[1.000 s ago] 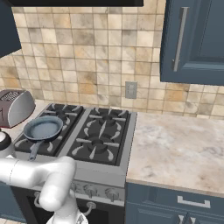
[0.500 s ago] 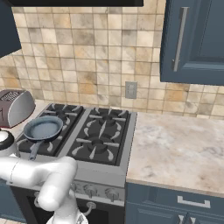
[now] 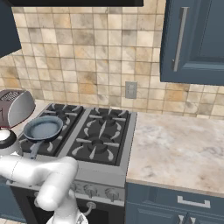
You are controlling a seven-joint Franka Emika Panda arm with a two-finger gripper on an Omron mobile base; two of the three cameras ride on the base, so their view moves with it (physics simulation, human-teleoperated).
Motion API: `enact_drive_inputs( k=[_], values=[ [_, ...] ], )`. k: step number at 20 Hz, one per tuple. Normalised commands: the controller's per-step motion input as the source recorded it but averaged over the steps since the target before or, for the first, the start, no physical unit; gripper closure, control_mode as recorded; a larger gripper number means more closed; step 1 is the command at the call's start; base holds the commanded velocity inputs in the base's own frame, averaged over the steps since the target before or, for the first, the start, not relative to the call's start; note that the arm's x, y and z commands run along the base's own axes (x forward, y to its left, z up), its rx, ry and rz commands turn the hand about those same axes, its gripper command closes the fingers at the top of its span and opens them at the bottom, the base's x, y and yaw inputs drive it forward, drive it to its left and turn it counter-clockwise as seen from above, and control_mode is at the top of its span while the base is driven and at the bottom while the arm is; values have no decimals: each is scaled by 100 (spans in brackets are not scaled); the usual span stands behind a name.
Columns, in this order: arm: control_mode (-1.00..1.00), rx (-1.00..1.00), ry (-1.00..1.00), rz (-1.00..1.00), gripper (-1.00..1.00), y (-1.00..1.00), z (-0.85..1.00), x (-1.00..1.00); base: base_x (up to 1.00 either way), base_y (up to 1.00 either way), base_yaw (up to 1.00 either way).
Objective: Pick up the butter stick and place it in the pan. Then turn on the burner for the pan.
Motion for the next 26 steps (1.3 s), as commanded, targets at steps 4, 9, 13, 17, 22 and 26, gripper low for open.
enact_drive_inputs(
  k=[4, 9, 13, 17, 22, 26],
  values=[
    [-100, 0, 0, 0, 100, 0, 0, 0, 0, 0, 0],
    [-100, 0, 0, 0, 100, -2, 5, -1, 0, 0, 0],
    [-100, 0, -1, 0, 100, -22, 22, -21, 0, 0, 0],
    [-100, 0, 0, -5, 100, -49, 25, -29, 0, 0, 0],
    [-100, 1, 0, -9, 100, -62, 24, -32, 0, 0, 0],
    [-100, 6, 0, -8, 100, -78, 21, -32, 0, 0, 0]
  ],
)
